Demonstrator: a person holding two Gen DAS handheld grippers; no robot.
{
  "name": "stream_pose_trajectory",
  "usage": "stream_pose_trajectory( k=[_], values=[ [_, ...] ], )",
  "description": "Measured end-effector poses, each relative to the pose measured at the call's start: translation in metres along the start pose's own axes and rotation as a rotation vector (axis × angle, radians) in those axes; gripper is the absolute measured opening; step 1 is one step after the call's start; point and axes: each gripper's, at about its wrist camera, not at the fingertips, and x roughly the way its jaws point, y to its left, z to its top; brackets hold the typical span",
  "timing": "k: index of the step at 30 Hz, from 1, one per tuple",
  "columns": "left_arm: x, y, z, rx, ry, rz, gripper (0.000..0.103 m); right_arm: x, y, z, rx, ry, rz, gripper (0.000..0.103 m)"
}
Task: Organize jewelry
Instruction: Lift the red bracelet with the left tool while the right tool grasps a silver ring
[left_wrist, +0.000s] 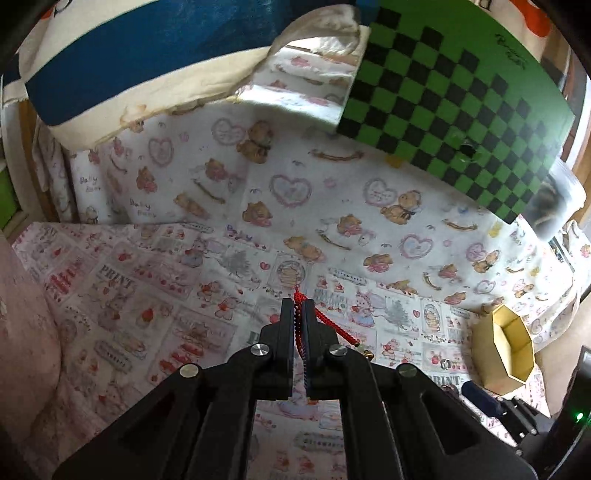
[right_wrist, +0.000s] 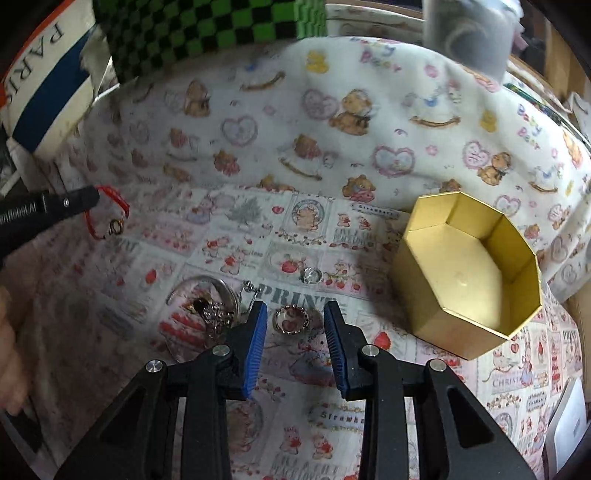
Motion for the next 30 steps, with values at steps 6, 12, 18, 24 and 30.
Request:
stream_pose_trajectory(
  k=[6,12,18,24,30],
  values=[
    [0.000,-0.007,-0.002,0.023,-0.012,0.017,0.003,0.008,0.005,-0.005,-0.020,-0.005,-0.019,0.020],
    [0.000,-0.004,-0.003,-0.019,-0.040,-0.004,0.003,-0.005,-0.014,-0.005,0.054,-0.008,0.105,0.007],
    [-0.013,-0.006,-0.002,-0.012,-0.090,-0.003,0.003,-0.023,-0.029,-0.003,0.078,-0.073,0.113,0.007],
    [-0.014,-0.009,-0.005,0.009,-0.103,-0.003,0.003,-0.011,-0.012,-0.004,-0.034,-0.076,0.030,0.052],
    [-0.012,-0.007,-0.005,0.023,-0.113,0.034,0.003,0.010,0.002,-0.004,-0.061,-0.018,-0.014,0.035]
  ],
)
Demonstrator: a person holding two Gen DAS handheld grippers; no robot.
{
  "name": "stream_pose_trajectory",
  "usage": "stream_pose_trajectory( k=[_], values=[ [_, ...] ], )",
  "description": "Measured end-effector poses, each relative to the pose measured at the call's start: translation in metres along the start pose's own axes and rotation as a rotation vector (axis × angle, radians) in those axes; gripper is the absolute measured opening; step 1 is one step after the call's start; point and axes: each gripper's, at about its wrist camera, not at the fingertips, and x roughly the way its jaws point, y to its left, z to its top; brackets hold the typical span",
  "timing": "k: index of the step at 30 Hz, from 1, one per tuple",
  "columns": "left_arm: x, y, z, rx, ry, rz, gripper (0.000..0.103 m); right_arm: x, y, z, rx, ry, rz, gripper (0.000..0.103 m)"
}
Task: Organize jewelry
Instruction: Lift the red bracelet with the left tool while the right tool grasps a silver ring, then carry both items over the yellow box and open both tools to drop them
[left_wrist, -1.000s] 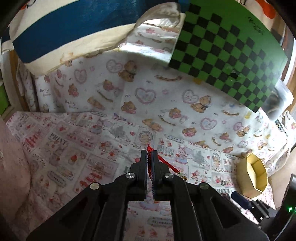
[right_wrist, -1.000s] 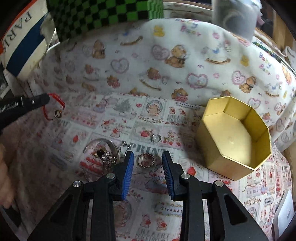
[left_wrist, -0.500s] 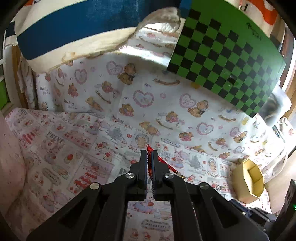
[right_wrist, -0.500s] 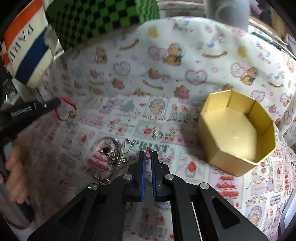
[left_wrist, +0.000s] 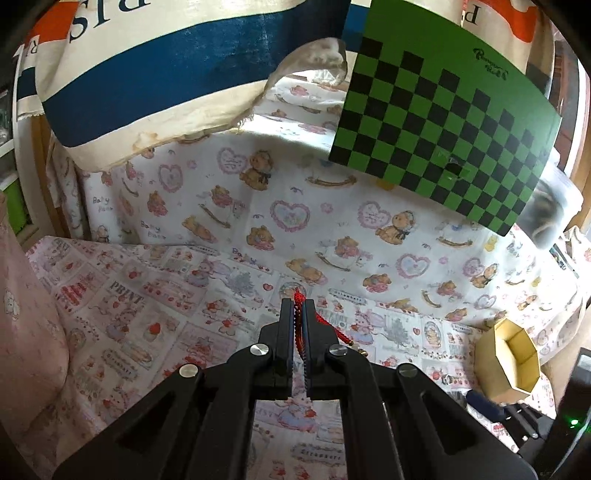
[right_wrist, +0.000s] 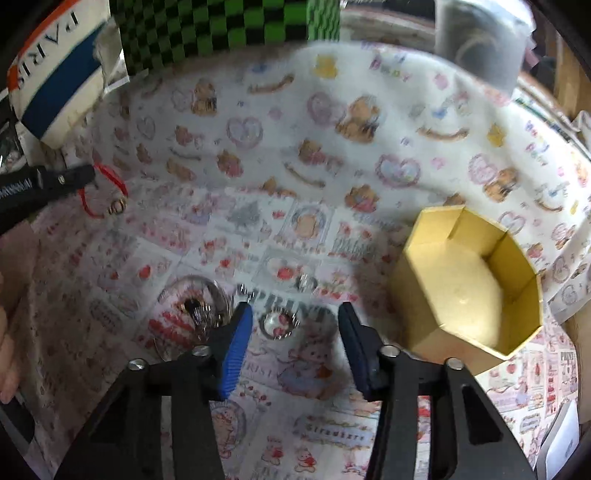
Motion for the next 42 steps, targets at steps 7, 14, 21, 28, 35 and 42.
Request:
stream_pose_trajectory(
  k=[7,14,21,28,35,42],
  values=[
    [0.002,-0.002,0.000,0.002,0.007,0.004,0.003,-0.003,0.000,-0.003,-0.029,-0.023,0.003,0.023],
    [-0.010,-0.005,0.001,0.005,-0.032,0.012,0.003,-0.029,-0.025,0.000,0.067,-0.073,0.072,0.023],
    [-0.026,-0.011,0.002,0.021,-0.083,-0.010,0.003,-0.061,-0.043,0.005,0.127,-0.145,0.110,0.023],
    [-0.040,-0.024,0.000,0.035,-0.071,-0.102,0.003,-0.096,-0.062,0.012,0.182,-0.222,0.147,0.023],
    [-0.060,-0.085,0.023,0.123,-0.046,-0.198,0.003,-0.138,-0.118,0.023,0.267,-0.316,0.144,0.023],
    [-0.026,-0.172,0.014,0.267,0.115,-0.368,0.003,-0.103,-0.162,0.009,0.382,-0.229,0.141,0.023]
  ],
)
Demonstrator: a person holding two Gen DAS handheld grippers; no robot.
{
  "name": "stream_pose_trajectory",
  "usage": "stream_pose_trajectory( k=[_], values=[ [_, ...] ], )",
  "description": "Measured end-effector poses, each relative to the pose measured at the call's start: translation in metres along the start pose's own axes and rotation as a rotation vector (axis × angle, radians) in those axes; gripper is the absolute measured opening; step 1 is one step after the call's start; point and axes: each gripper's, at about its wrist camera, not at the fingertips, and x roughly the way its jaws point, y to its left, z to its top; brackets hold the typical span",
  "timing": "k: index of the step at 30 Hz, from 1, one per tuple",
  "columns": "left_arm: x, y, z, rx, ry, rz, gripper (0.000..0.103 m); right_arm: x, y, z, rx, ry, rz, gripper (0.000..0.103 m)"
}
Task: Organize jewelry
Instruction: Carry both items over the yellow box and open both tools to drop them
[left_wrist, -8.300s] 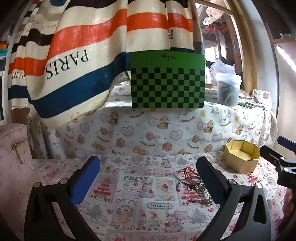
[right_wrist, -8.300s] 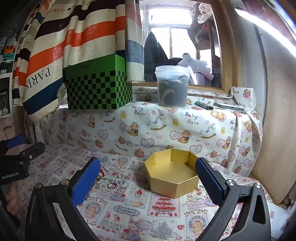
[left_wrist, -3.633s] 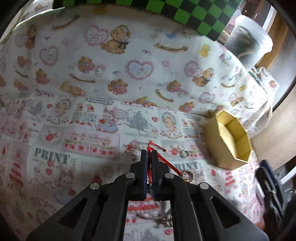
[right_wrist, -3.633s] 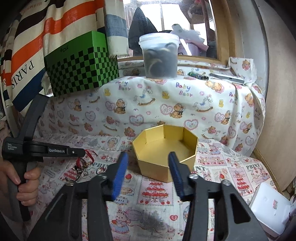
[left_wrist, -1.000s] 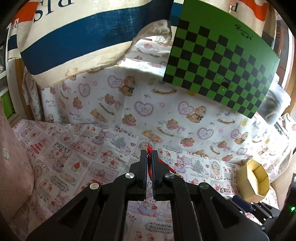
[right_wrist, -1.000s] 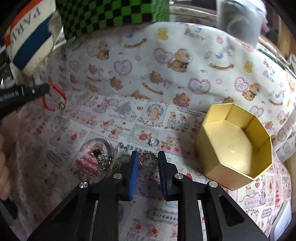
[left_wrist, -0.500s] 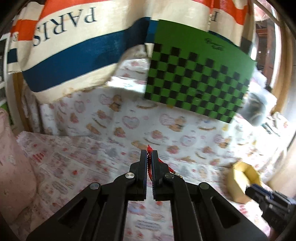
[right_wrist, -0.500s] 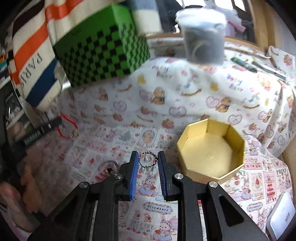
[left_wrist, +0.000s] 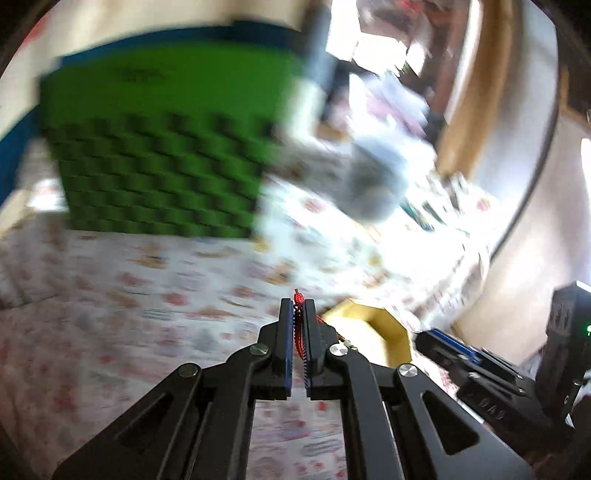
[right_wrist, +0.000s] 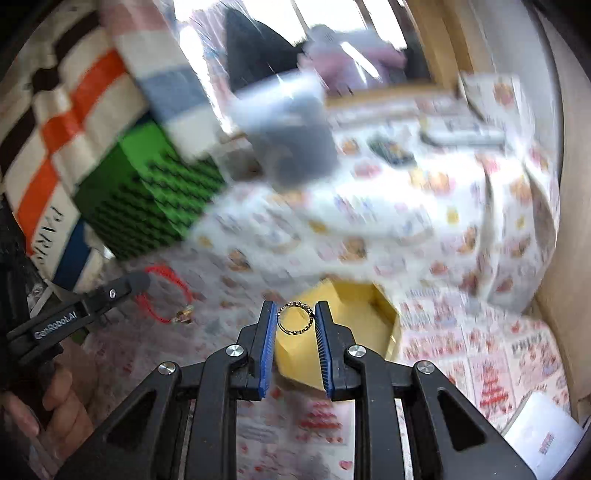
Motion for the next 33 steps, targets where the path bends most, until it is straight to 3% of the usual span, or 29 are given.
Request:
stream_pose_trajectory(
  k=[2,4,8,17,19,25,26,29,32,33],
  values=[
    [0.026,-0.013,-0.006,0.012,0.055,-0.034,0.003,0.007,-0.009,-0.001,0.026,0.022,-0.028,0.023],
    [0.047,-0.019,-0.012,0.008,0.089,-0.014,0.003,0.011,-0.017,-0.003,0.041,0.041,-0.025,0.023],
    [0.074,-0.027,-0.021,-0.007,0.126,-0.081,0.003,0.017,-0.029,-0.005,0.076,0.064,-0.019,0.023],
    [0.084,-0.026,-0.032,-0.037,0.123,-0.166,0.003,0.033,-0.028,-0.014,0.054,0.100,-0.079,0.023],
    [0.080,-0.026,-0.033,-0.020,0.104,-0.138,0.005,0.032,-0.027,-0.013,0.046,0.092,-0.073,0.023],
    [0.048,-0.011,-0.033,0.005,0.047,-0.064,0.028,0.026,-0.026,-0.013,0.046,0.070,-0.060,0.023],
    [0.042,-0.008,-0.033,0.012,0.034,-0.042,0.032,0.026,-0.026,-0.012,0.049,0.070,-0.058,0.026],
    [0.020,0.002,-0.034,0.048,-0.003,0.040,0.036,0.022,-0.025,-0.011,0.056,0.050,-0.060,0.047],
    [-0.009,0.016,-0.035,0.080,-0.072,0.120,0.046,0.018,-0.020,-0.011,0.033,0.027,-0.065,0.049],
    [-0.016,0.021,-0.035,0.085,-0.094,0.153,0.054,0.017,-0.018,-0.011,0.032,0.023,-0.063,0.049]
  ],
)
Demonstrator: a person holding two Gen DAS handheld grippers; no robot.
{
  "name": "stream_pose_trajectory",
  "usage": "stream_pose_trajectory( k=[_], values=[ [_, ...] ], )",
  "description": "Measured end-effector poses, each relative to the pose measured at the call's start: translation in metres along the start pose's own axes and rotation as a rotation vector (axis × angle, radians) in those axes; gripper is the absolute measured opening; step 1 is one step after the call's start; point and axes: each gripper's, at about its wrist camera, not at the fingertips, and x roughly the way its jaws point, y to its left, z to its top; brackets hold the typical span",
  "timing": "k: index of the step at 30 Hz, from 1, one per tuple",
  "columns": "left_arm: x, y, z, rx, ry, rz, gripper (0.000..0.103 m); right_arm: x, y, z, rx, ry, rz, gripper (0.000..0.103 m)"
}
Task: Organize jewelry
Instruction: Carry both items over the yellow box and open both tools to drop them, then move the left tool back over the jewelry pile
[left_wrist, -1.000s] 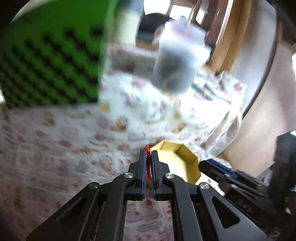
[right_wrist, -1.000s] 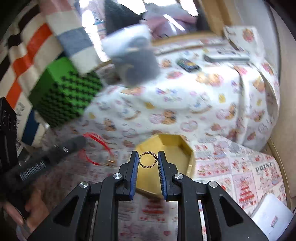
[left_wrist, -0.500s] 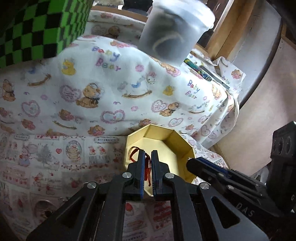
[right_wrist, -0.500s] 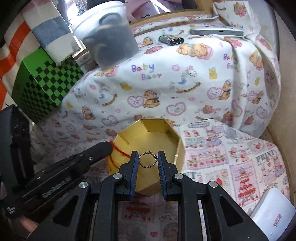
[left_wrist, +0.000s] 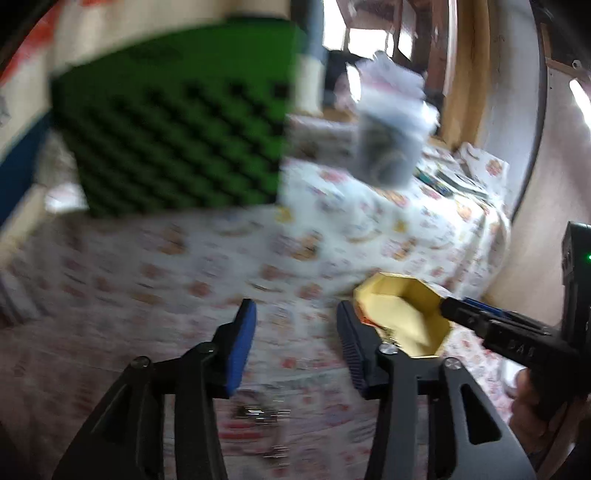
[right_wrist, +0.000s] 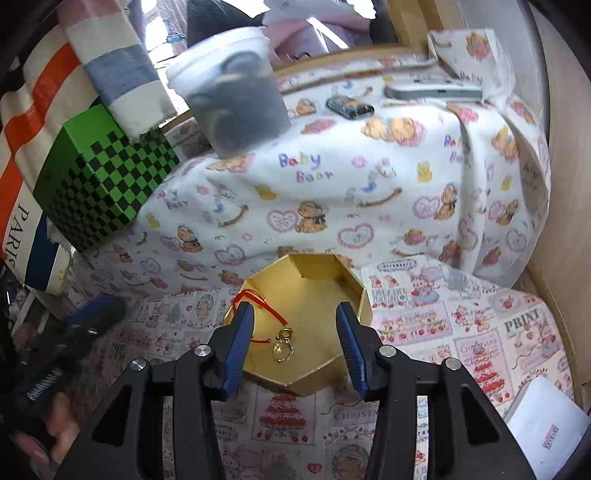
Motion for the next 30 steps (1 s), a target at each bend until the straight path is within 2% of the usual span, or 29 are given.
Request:
stream_pose_trajectory(
  k=[1,2,3,7,9,14,18,22,30],
  values=[
    [-0.007,0.004,0.000,0.012,-0.025,0.063,0.061,-0.001,0.001,0.000,0.000,-0.002,0.002,0.049],
    [-0.012,0.008,-0.002,0.021,-0.044,0.111,0.077,-0.002,0.003,-0.001,-0.002,-0.005,0.004,0.049],
    [-0.017,0.012,-0.003,0.021,-0.063,0.136,0.085,-0.003,0.004,-0.002,-0.006,-0.009,0.005,0.049],
    [-0.026,0.031,-0.010,-0.024,-0.083,0.140,0.085,-0.008,0.013,-0.004,-0.042,-0.037,-0.031,0.051],
    [-0.029,0.038,-0.015,-0.037,-0.091,0.131,0.087,-0.010,0.016,-0.005,-0.048,-0.059,-0.035,0.057],
    [-0.031,0.046,-0.022,-0.048,-0.101,0.118,0.092,0.004,0.029,-0.013,-0.095,-0.025,-0.051,0.058],
    [-0.033,0.054,-0.028,-0.099,-0.138,0.155,0.095,0.001,0.035,-0.016,-0.110,-0.039,-0.040,0.060],
    [-0.025,0.063,-0.036,-0.123,-0.097,0.133,0.095,-0.002,0.043,-0.019,-0.137,-0.045,-0.034,0.062],
    [-0.015,0.060,-0.047,-0.067,-0.072,0.203,0.096,0.004,0.050,-0.024,-0.165,-0.034,-0.048,0.067]
  ],
)
